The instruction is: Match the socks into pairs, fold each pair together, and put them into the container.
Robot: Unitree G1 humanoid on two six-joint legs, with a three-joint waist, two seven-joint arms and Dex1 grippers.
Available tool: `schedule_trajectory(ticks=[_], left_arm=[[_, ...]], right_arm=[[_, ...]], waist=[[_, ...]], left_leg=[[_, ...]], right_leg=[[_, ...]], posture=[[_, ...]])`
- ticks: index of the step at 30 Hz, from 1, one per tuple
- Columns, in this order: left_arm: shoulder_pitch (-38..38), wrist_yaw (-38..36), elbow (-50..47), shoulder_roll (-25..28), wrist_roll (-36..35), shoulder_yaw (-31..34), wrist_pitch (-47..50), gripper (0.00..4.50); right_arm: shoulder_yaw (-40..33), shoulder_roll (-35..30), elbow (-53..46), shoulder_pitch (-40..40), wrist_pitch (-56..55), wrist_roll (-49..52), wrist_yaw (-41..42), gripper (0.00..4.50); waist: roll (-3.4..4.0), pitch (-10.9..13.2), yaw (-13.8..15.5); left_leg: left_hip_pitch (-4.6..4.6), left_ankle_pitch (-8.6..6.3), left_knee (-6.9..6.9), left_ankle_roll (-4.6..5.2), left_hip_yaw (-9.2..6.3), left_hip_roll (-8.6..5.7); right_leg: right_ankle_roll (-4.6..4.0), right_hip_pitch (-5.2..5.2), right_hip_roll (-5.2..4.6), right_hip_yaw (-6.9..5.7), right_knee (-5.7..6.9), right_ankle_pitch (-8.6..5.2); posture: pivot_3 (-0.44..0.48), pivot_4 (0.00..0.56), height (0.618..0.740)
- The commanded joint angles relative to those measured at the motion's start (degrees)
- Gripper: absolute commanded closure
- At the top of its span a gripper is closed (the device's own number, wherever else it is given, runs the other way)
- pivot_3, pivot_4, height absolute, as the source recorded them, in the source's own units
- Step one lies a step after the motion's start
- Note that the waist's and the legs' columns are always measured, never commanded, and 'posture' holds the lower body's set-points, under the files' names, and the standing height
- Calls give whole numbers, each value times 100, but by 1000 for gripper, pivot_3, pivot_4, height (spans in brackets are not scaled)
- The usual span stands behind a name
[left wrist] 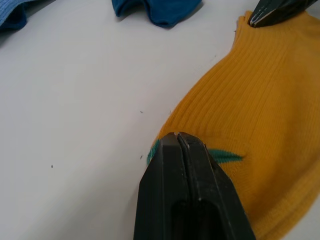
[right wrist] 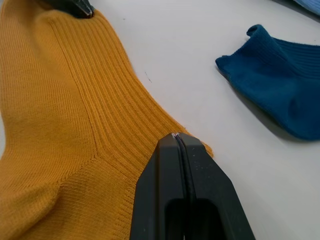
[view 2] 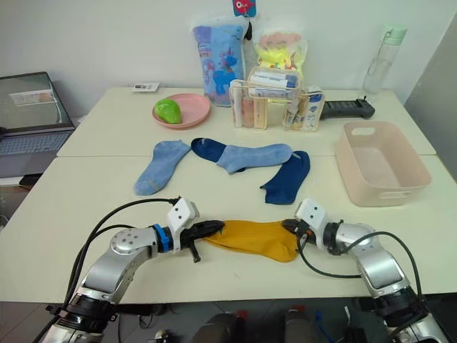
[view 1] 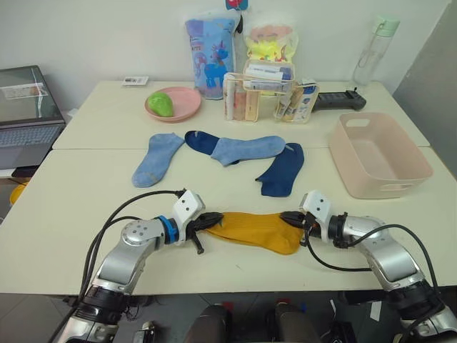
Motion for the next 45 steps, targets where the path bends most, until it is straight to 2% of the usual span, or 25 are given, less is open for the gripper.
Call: schedule_trajectory(ticks=[1,8,16,18,21,27,31,32,38,41,45], left_arm=[[137,-87,-13,105,10,130,-165,4500],[452,-130,49,90,7,282,-502,4500],[736,-62,-515,-21,-426,501,-182,4500],[671,-62,-708,0,-537,535,-27,4500],[616,-111,-934,120,-635,602,141,4500],[723,-265,-1303,386,-758,726,321,4500],[664,-287,-1488,494,-868,785,446,4500],[626,-257,-1495,484,-873,783,468,4500],[541,-154,-1349,437,-749,714,325,4500],[458,-169,-1328,464,-769,712,345,4500],[404,-224,-1307,514,-778,727,334,4500]], right_arm=[[-318,-99,-345,35,324,346,103,4457],[-531,-226,-754,111,824,760,172,4457],[-572,-214,-799,135,945,807,91,4457],[-789,-242,-842,81,1339,1123,118,4457],[-1035,-543,-829,-28,2118,1498,216,3887],[-1051,-653,-978,-31,2637,1855,191,1726],[-676,-544,-1008,-10,2856,1658,-115,261],[-626,-535,-1036,-3,2906,1686,-118,14],[-338,-459,-1226,90,2926,1704,-144,14],[-287,-415,-1236,122,2906,1740,-137,599],[-169,-470,-1232,78,2766,1716,13,2052]], waist=[[0,0,1],[2,0,2],[3,-1,0],[3,-1,0],[3,-1,3],[5,0,-1],[5,0,2],[5,0,3],[4,0,2],[4,0,0],[4,0,1]], left_leg=[[0,0,0,1,0,0],[-1,-1,-1,1,-1,1],[0,-1,-2,2,0,1],[-2,-1,-2,2,-1,1],[-3,-1,0,2,0,1],[-2,-2,-5,3,0,4],[-3,-1,-5,3,-1,4],[-3,-2,-4,3,-1,3],[-2,-2,-4,3,-1,4],[-2,-2,-5,3,-1,4],[-3,-2,-4,3,-1,3]], right_leg=[[0,0,0,0,0,0],[0,-1,0,0,0,0],[0,0,0,0,0,0],[0,-1,0,0,0,0],[0,-1,0,0,-1,0],[0,-2,0,-1,-1,0],[-1,-3,0,-1,-1,0],[-1,-2,0,-1,-1,0],[-1,-1,0,-2,-2,0],[0,-1,0,-2,-2,0],[-1,-1,0,-2,-2,0]], posture=[[0,150,740],[0,150,740],[0,150,740],[0,150,740],[0,150,740],[0,150,740],[0,150,740],[0,150,740],[0,150,740],[0,150,740],[0,150,740]])
